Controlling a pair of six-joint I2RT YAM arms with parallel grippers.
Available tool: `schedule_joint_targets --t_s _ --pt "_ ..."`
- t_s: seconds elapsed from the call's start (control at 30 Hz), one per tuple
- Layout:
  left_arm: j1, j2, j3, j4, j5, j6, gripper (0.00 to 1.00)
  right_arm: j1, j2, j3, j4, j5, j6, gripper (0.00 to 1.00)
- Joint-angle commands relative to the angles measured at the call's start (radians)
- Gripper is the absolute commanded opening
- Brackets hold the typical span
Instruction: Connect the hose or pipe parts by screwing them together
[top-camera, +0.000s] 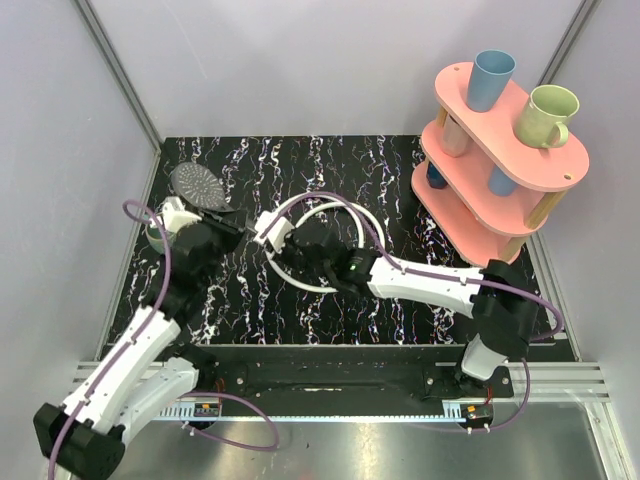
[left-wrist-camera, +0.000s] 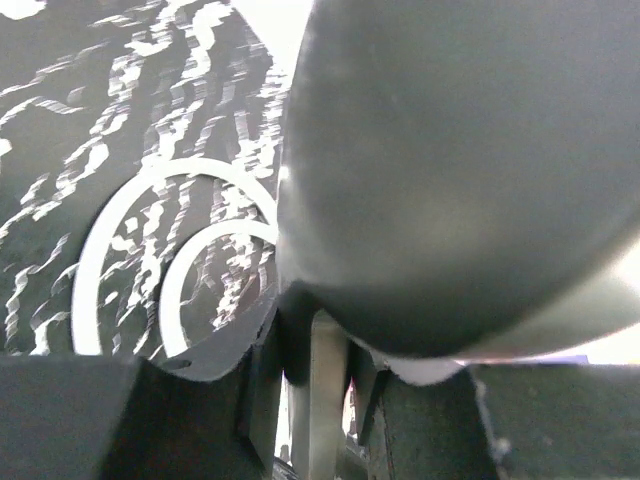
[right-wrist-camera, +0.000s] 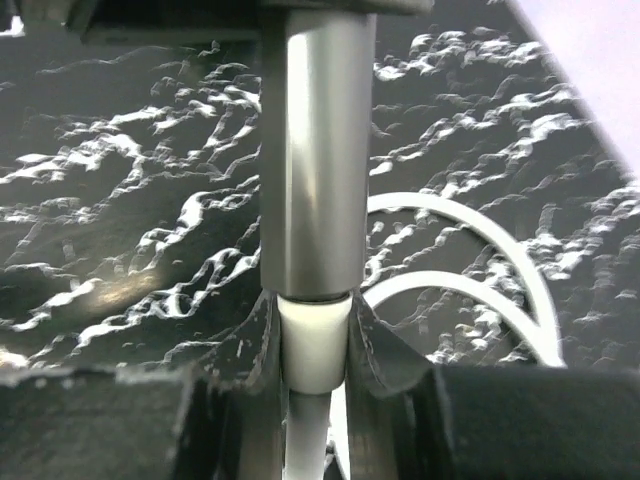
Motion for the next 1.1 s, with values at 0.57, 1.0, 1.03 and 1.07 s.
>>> schedule_joint_targets --t_s 0.57,1.0,1.03,1.07 --pt "-0.013 -0.073 -0.635 1.332 0.294 0.355 0.00 -0.412 0.003 -0.033 0.247 -1.016 0.554 0.51" --pt "-0.016 -0.034 -0.014 0.110 -0.036 0.079 0.00 -0.171 -0.169 -0.104 0.043 -0.357 -0.002 0.91" --pt "-0.016 -0.027 0.028 0.069 -0.034 0.071 0.00 -0.148 -0.168 -0.099 0.046 -0.267 -0.026 0.91" --pt "-0.016 -0.023 0.042 0.053 -0.031 0.048 0.00 -0.124 -0.160 -0.093 0.052 -0.225 -0.044 0.91"
